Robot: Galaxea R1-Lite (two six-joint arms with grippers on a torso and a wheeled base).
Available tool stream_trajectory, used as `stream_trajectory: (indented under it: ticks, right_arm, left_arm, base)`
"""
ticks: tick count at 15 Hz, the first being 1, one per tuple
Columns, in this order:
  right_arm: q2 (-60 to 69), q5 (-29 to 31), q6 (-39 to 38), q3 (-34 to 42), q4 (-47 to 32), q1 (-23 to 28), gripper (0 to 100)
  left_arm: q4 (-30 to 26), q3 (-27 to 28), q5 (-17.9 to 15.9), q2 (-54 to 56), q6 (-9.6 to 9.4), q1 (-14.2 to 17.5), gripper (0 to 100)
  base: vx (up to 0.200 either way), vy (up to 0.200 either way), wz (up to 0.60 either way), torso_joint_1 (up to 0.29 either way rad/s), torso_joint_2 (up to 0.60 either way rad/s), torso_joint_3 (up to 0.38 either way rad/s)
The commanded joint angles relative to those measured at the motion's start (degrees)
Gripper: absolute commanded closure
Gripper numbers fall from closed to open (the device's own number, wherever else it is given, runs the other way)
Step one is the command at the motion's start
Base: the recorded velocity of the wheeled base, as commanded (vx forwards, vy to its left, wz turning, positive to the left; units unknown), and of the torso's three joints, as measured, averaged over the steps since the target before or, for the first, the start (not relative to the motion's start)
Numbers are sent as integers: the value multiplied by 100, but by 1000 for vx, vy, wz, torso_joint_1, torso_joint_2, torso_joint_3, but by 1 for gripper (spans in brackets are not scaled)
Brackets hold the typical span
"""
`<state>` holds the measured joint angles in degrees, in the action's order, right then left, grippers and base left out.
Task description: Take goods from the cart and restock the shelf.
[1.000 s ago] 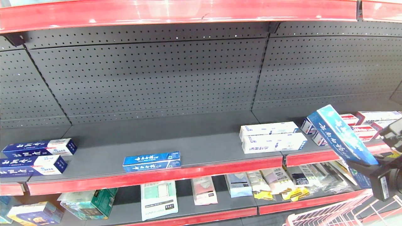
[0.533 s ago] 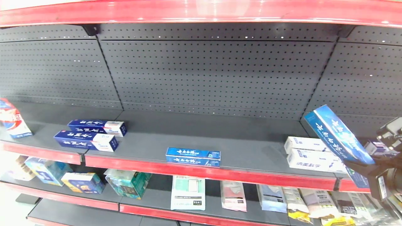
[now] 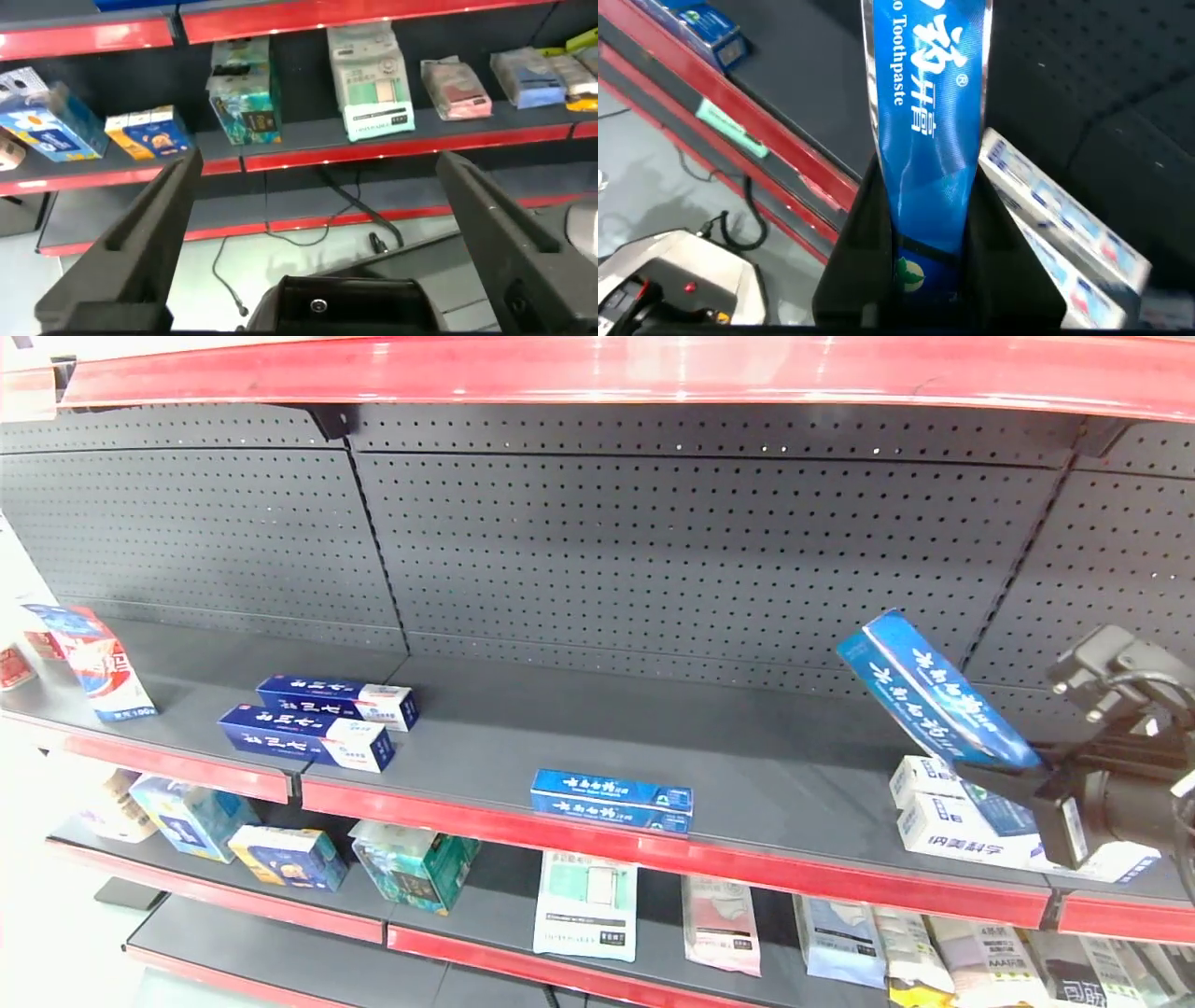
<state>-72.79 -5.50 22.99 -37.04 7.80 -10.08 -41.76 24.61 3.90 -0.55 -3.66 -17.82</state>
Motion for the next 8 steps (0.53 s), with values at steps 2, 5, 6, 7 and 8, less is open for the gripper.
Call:
stream_trajectory:
  ticks: [2,5,6,7,8]
  right_arm:
    - [-1176,-391,197,-603,37,147,100]
    - [-2450,-1155,1225,-1500,37,560,100]
    - [-2617,-1190,1225,-1605,37,534,100]
    - [-2714,-1190,1225,-1649,37,498,100]
    - [-2811,-1190,1234,-1658,46,446,100]
  left_arm:
    - [54,-132,23,55,-3,-11,0]
    - [424,-466,23,55,5,-11,0]
    - [758,-686,32,55,14,-11,0]
    - [1179,-906,23,55,41,-11,0]
    - [1716,-1143,23,55,41,-11,0]
  base:
    - [0,0,0,0,0,0]
    - [0,0,0,0,0,0]
    - [0,0,0,0,0,0]
    - [0,0,0,0,0,0]
    - [0,0,0,0,0,0]
